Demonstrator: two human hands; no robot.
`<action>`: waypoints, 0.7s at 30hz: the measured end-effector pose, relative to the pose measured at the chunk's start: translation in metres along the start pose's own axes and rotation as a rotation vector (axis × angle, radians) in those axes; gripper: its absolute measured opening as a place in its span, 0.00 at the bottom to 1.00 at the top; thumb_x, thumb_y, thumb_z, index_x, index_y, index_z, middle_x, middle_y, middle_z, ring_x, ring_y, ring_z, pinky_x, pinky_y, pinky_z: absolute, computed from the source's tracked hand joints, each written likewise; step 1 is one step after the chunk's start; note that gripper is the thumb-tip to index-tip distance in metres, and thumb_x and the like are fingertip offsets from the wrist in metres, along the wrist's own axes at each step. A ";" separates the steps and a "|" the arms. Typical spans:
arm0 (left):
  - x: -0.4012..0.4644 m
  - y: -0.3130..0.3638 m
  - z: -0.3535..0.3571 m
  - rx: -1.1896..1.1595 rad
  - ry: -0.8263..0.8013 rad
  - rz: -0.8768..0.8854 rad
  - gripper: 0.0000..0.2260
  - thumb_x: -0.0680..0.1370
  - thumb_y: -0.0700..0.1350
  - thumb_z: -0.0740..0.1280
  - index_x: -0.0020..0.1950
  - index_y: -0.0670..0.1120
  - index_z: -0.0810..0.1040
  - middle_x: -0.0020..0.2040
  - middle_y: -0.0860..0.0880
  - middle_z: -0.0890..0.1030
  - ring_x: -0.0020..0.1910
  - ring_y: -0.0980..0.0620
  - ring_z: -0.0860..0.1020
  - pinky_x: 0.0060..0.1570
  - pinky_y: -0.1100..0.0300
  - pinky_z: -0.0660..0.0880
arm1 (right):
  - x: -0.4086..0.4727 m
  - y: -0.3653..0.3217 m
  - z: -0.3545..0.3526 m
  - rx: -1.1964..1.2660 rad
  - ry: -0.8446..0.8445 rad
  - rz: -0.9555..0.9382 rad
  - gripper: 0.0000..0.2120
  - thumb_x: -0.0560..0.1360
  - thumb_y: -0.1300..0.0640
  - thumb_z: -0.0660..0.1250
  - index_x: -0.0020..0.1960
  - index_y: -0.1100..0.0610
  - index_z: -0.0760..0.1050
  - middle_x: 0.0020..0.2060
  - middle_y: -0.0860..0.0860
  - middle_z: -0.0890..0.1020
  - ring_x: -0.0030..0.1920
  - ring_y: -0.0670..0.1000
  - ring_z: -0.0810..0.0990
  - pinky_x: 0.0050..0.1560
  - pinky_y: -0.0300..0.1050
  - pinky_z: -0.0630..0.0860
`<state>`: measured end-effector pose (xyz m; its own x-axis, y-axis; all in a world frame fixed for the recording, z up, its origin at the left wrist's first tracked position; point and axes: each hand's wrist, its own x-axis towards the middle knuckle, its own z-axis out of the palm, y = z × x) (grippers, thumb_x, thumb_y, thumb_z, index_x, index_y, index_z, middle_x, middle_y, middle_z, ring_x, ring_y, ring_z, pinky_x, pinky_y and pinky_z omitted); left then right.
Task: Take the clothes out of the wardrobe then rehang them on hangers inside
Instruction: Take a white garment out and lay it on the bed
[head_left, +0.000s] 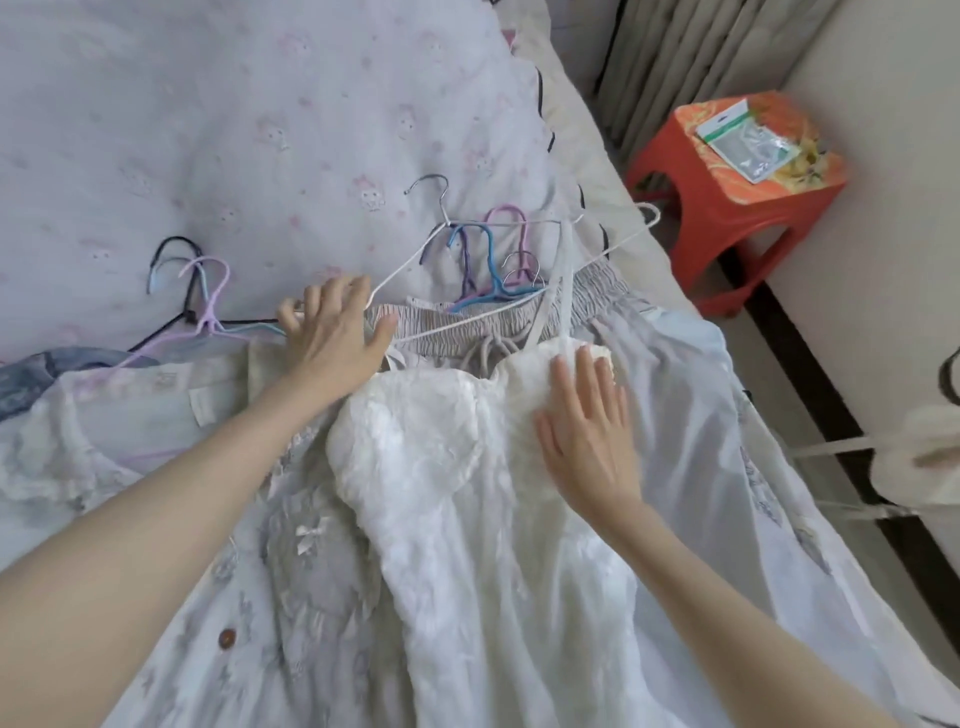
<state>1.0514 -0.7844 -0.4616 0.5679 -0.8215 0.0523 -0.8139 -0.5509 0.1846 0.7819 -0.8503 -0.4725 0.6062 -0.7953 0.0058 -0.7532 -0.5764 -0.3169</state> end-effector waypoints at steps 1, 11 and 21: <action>-0.003 0.000 -0.002 0.004 0.013 0.000 0.28 0.74 0.59 0.51 0.70 0.47 0.65 0.70 0.45 0.66 0.67 0.45 0.62 0.62 0.46 0.54 | -0.002 0.000 0.000 -0.006 0.007 -0.009 0.27 0.76 0.48 0.52 0.72 0.58 0.61 0.71 0.62 0.64 0.71 0.64 0.61 0.68 0.60 0.59; -0.220 0.045 -0.017 -0.502 -0.162 -0.130 0.23 0.81 0.48 0.56 0.74 0.43 0.59 0.75 0.47 0.56 0.74 0.51 0.54 0.70 0.56 0.53 | -0.151 -0.007 -0.023 0.223 -0.178 0.200 0.29 0.80 0.50 0.55 0.76 0.53 0.45 0.76 0.52 0.47 0.75 0.49 0.43 0.73 0.44 0.42; -0.460 0.091 -0.024 -0.661 -0.532 -0.320 0.29 0.76 0.64 0.50 0.66 0.45 0.70 0.62 0.49 0.72 0.63 0.51 0.69 0.62 0.50 0.68 | -0.368 0.016 -0.054 0.237 -0.137 0.377 0.26 0.78 0.49 0.58 0.72 0.61 0.62 0.71 0.56 0.65 0.72 0.52 0.58 0.72 0.50 0.56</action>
<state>0.7191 -0.4535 -0.4454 0.4890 -0.6939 -0.5286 -0.2975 -0.7023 0.6467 0.5332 -0.5774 -0.4281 0.3410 -0.9000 -0.2716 -0.8580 -0.1799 -0.4812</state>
